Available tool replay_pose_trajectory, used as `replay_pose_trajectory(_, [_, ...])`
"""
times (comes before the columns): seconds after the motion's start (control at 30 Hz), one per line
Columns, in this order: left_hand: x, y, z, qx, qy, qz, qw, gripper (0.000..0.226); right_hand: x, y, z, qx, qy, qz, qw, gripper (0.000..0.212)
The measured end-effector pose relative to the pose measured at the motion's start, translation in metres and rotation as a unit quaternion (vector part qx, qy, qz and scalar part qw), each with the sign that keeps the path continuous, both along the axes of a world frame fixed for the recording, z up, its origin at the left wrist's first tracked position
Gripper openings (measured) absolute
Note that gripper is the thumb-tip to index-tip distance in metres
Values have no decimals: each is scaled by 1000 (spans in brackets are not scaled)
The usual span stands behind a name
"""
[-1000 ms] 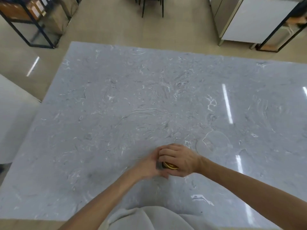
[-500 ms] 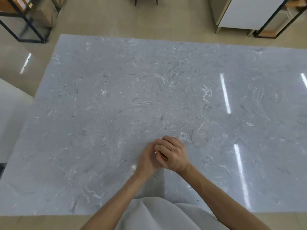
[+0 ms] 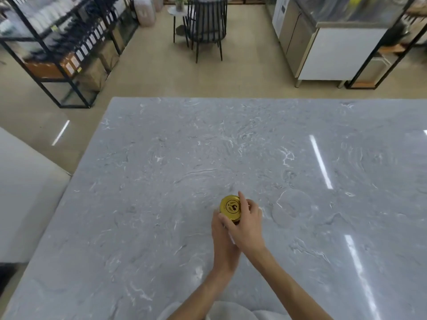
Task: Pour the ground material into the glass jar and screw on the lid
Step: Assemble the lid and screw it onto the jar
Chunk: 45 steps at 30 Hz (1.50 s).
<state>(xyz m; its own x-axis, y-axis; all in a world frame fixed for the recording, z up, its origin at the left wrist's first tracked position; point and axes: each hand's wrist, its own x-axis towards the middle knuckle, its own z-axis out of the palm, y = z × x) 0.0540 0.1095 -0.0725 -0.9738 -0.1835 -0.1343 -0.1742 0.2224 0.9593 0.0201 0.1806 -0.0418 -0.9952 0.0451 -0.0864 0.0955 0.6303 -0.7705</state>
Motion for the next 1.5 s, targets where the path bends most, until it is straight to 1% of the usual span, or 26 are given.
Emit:
replay_pose_trajectory(0.07, [29, 5, -3, -44, -9, -28, 999, 68, -3, -1, 5, -44, -20, -18, 999, 93])
replay_pose_trajectory(0.1, [43, 4, -7, -63, -23, -64, 996, 78, -8, 1, 9, -48, -31, -2, 998, 90])
replay_pose_trajectory(0.13, [54, 1, -12, -78, -42, -101, 991, 81, -15, 4, 13, -33, -44, 41, 998, 85])
replay_pose_trajectory(0.17, [59, -3, -16, -88, -60, -115, 988, 75, -24, 9, 18, -11, -61, 103, 993, 79])
replay_pose_trajectory(0.2, [58, -8, -17, -89, -72, -106, 988, 69, -32, 14, 23, 7, -77, 168, 983, 75])
replay_pose_trajectory(0.27, [39, -20, -16, -65, -60, -65, 994, 71, -47, 25, 29, 27, -98, 265, 959, 79])
replay_pose_trajectory(0.33, [12, -32, -17, -58, -46, -56, 996, 84, -52, 34, 29, 35, -100, 279, 954, 89])
replay_pose_trajectory(0.43, [-21, -47, -21, -17, -70, -115, 991, 108, -34, 45, 16, -1, -125, 191, 974, 99])
replay_pose_trajectory(0.53, [-35, -52, -28, 52, -55, -161, 984, 93, -11, 45, -2, -99, -163, 110, 976, 103])
replay_pose_trajectory(0.6, [-44, -55, -26, 56, -27, -172, 983, 80, -15, 41, -9, -136, -141, 83, 977, 94])
replay_pose_trajectory(0.67, [-63, -59, -15, 38, -8, -187, 982, 69, -32, 36, -7, -158, -115, 86, 977, 71])
replay_pose_trajectory(0.73, [-89, -65, -2, 12, 2, -205, 979, 63, -55, 29, -3, -158, -95, 90, 979, 58])
replay_pose_trajectory(0.9, [-149, -79, 20, -26, -23, -236, 971, 76, -115, 14, 5, -153, -67, 113, 980, 52])
replay_pose_trajectory(0.97, [-154, -81, 20, -14, -36, -240, 970, 79, -119, 12, 5, -133, -77, 117, 981, 58])
replay_pose_trajectory(1.0, [-152, -81, 20, 0, -48, -245, 968, 84, -118, 12, 5, -115, -98, 119, 981, 67])
replay_pose_trajectory(1.07, [-147, -79, 21, 14, -82, -249, 965, 104, -111, 17, 9, -81, -158, 122, 977, 93])
replay_pose_trajectory(1.1, [-142, -76, 24, 5, -92, -231, 969, 112, -106, 23, 13, -77, -164, 119, 976, 96])
replay_pose_trajectory(1.13, [-134, -71, 27, -22, -91, -187, 978, 111, -99, 33, 19, -87, -143, 108, 980, 92])
replay_pose_trajectory(1.17, [-123, -66, 28, -63, -71, -122, 988, 100, -91, 45, 27, -102, -97, 85, 986, 80])
replay_pose_trajectory(1.23, [-94, -50, 25, -139, 7, 10, 990, 65, -71, 75, 41, -111, 40, 1, 993, 44])
replay_pose_trajectory(1.27, [-79, -40, 23, -146, 36, 36, 988, 54, -60, 93, 44, -90, 106, -61, 988, 32])
replay_pose_trajectory(1.3, [-65, -28, 21, -139, 44, 28, 989, 47, -49, 110, 45, -58, 151, -130, 978, 28])
replay_pose_trajectory(1.33, [-56, -13, 19, -117, 30, -6, 993, 42, -41, 128, 43, -22, 166, -195, 966, 29])
replay_pose_trajectory(1.4, [-47, 20, 16, -55, -34, -103, 993, 33, -30, 158, 36, 13, 104, -275, 956, 44])
replay_pose_trajectory(1.43, [-48, 36, 16, -14, -69, -143, 987, 37, -26, 170, 32, -12, 40, -278, 960, 53])
replay_pose_trajectory(1.5, [-55, 65, 20, 55, -129, -182, 973, 61, -22, 183, 27, -112, -67, -244, 961, 61])
